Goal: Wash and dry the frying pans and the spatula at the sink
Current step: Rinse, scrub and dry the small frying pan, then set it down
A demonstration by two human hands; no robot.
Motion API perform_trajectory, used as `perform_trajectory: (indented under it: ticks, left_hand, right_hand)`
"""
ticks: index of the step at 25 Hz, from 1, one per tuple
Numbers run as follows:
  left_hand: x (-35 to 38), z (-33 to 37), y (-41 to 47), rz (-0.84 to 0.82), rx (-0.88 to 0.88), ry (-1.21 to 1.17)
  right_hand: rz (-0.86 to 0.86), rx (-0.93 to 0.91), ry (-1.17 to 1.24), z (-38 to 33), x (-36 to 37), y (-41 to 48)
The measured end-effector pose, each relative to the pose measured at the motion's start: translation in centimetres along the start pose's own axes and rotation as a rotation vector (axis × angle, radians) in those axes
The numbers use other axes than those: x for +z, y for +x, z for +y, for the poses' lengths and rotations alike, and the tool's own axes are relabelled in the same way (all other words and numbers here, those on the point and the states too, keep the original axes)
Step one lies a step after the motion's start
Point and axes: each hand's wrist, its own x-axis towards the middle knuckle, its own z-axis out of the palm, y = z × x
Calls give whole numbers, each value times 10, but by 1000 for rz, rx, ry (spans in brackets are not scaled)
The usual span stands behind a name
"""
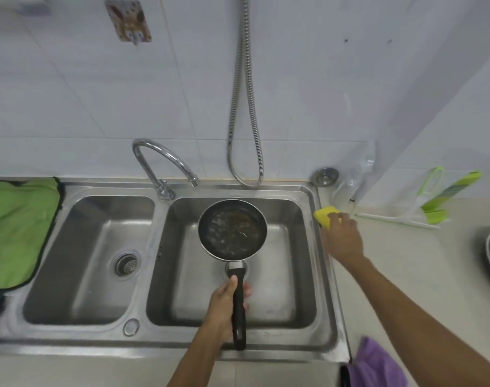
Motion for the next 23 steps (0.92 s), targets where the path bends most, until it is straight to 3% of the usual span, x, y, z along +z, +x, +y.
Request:
perform_trajectory:
  ticks: [5, 7, 10, 12, 14, 18, 23]
  left_hand:
    - [6, -3, 2, 164, 152, 290]
    - [1, -7, 7, 198, 227, 406]
    - [-14, -8, 20, 269, 346, 620]
    - [-20, -6, 24, 285, 356, 753]
    - [-21, 6, 16, 289, 390, 837]
    - [-37, 23, 9, 287, 431, 925]
    - [-69, 41, 19, 205, 480, 1009]
  right_hand:
    - [-211, 84, -100, 2, 13, 22]
    - [-115, 23, -113, -7, 4, 23]
    - [131, -268, 46, -48, -13, 12]
    - [154, -575, 156, -98, -18, 2]
    - [71, -757, 98, -148, -9, 0]
    - [-164, -735, -195, -192, 5, 6]
    - [-194, -811, -135, -205, 20, -39]
